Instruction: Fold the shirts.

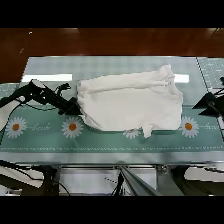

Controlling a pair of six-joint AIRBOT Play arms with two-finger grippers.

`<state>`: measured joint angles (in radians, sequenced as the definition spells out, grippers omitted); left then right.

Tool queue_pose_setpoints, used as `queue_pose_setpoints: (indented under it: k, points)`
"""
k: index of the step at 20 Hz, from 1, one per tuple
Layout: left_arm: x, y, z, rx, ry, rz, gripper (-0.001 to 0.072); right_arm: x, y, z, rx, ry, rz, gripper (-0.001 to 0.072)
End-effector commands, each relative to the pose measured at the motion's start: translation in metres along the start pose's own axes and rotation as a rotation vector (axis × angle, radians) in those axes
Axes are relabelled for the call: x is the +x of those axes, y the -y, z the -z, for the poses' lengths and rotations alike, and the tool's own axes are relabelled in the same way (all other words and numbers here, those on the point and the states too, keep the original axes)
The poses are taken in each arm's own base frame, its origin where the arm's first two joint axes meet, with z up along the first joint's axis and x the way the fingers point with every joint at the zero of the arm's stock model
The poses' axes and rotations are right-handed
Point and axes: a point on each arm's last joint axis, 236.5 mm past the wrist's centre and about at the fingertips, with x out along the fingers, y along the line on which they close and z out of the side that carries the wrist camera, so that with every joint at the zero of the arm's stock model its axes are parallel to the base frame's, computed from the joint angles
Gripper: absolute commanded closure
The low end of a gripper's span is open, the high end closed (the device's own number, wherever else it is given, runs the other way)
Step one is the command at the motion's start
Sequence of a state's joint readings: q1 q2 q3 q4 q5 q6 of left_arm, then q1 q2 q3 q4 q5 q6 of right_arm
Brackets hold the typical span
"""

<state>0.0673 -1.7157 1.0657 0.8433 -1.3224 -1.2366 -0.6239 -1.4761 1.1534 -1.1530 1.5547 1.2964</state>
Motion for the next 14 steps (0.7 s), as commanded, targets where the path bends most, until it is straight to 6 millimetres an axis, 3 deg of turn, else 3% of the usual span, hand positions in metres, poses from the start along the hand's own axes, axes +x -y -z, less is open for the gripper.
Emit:
queue_pose_setpoints:
  k: [1,7,10,13,14]
  points:
    - [-0.006,0.015,-0.001,0.027,0.016,0.045,0.068,0.048,-0.013,0.031,-0.014,-0.036,-0.104,0.0263]
    - [-0.013,0.026,-0.003,0.056,0.046,0.062,0.068,0.084,0.001,0.033,0.07,0.042,-0.055,0.0227]
    - [-0.017,0.03,-0.008,0.075,0.062,0.069,0.068,0.087,-0.002,0.016,0.101,0.124,-0.077,0.0247]
    - [-0.027,0.039,-0.019,0.129,0.097,0.07,0.068,0.081,-0.019,-0.011,0.158,0.233,-0.167,0.0454]
    - [-0.032,0.043,-0.024,0.144,0.114,0.068,0.068,0.078,-0.029,-0.015,0.157,0.251,-0.212,0.0613]
